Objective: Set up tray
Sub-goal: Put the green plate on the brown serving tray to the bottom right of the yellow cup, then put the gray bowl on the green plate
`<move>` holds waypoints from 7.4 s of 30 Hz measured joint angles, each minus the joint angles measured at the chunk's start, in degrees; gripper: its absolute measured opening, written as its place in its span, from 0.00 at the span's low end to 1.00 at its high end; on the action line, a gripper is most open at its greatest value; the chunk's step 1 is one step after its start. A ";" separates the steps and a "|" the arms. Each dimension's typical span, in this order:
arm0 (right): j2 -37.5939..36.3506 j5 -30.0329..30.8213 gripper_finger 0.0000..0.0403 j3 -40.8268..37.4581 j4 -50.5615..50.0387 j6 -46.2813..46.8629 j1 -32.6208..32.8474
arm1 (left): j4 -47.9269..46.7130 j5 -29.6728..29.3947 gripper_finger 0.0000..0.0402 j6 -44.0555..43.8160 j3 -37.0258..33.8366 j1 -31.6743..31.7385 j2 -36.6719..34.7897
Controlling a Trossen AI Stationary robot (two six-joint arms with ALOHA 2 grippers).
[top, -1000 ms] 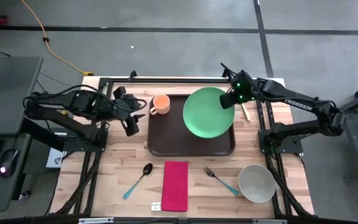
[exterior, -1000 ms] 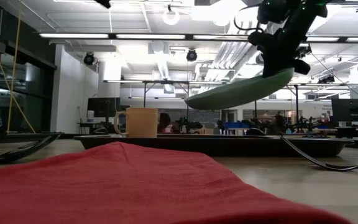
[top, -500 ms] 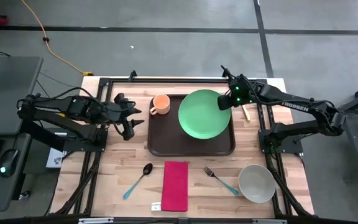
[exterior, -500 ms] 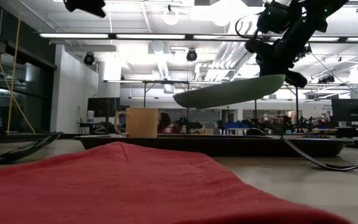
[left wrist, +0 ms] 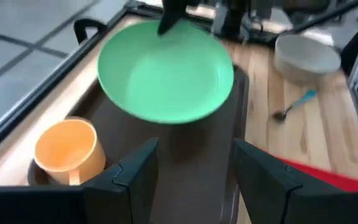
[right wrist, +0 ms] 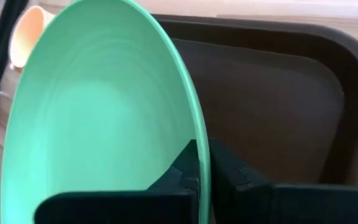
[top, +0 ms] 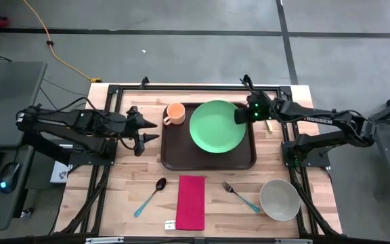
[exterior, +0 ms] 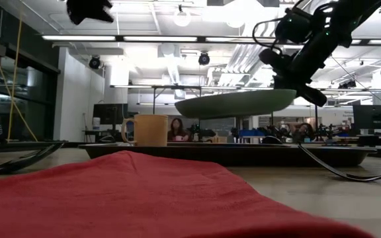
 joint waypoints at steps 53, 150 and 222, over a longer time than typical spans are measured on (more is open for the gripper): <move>6.63 11.27 0.00 -5.16 9.24 15.08 12.52 | 18.88 2.28 0.57 -0.87 -21.56 -0.02 -13.22; 20.76 13.09 0.00 -5.05 25.25 17.17 15.74 | 18.43 2.15 0.57 -2.76 -21.50 0.00 -13.19; -28.66 -19.22 0.10 -5.05 -8.96 13.71 18.65 | 17.13 2.72 0.57 -3.21 -21.50 0.00 -13.18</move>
